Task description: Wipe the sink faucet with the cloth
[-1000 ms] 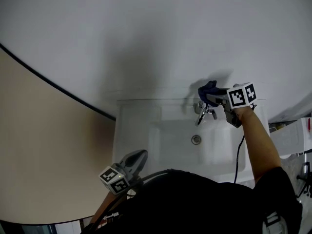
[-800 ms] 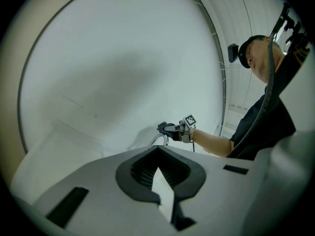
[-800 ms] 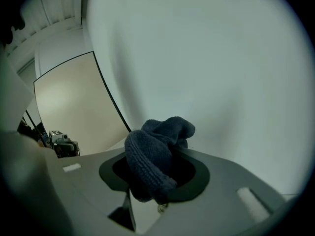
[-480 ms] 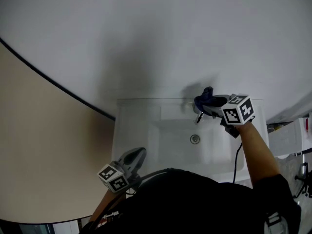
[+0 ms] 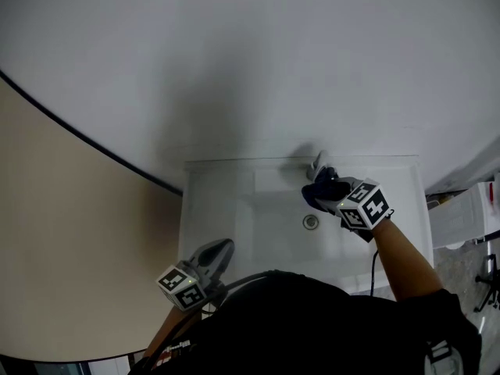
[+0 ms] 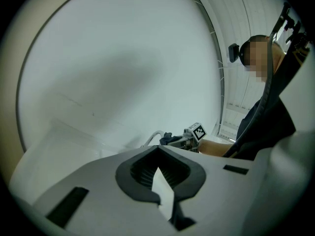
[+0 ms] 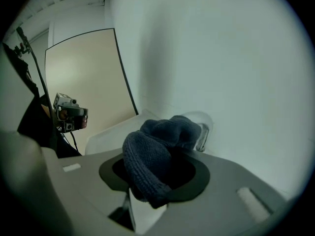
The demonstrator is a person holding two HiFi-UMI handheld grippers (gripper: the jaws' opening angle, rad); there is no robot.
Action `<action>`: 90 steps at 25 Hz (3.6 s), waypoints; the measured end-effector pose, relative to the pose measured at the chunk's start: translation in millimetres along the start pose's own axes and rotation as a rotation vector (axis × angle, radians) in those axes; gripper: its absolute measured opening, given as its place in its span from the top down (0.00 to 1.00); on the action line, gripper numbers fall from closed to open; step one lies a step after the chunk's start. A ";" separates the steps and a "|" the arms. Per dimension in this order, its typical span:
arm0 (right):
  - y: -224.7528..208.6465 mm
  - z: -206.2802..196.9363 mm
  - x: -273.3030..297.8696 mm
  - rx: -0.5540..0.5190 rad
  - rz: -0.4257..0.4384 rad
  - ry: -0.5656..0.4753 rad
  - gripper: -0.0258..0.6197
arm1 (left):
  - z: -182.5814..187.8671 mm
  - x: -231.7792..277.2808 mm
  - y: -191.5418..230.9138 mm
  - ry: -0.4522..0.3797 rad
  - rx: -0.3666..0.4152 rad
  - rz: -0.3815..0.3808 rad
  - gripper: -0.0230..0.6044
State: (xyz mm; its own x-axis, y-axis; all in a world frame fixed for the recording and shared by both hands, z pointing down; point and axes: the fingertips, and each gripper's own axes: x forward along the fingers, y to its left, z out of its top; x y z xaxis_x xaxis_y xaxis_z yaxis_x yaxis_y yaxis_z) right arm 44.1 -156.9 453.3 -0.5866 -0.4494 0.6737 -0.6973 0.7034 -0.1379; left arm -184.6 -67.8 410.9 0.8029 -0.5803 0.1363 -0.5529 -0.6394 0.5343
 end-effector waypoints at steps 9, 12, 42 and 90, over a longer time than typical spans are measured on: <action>6.0 -69.0 32.1 0.138 0.076 0.089 0.74 | -2.9 -3.2 -0.9 0.010 0.020 0.015 0.98; -27.4 -72.9 27.9 0.275 0.025 0.013 0.74 | -3.6 -6.6 2.5 0.012 0.013 0.031 0.98; -127.8 -40.5 80.7 0.475 -0.167 -0.055 0.74 | -22.4 10.4 13.0 0.081 -0.021 0.044 0.98; -19.0 0.9 -9.7 -0.190 0.167 -0.418 0.77 | -16.3 -3.6 3.7 0.031 0.014 0.054 0.98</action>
State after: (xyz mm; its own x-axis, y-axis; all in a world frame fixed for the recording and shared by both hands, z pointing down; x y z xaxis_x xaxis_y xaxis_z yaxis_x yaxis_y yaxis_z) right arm 62.7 -166.4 448.7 -0.8265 -0.4768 0.2993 -0.5145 0.8555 -0.0578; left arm -185.9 -59.9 426.0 0.7780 -0.5985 0.1911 -0.5988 -0.6145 0.5136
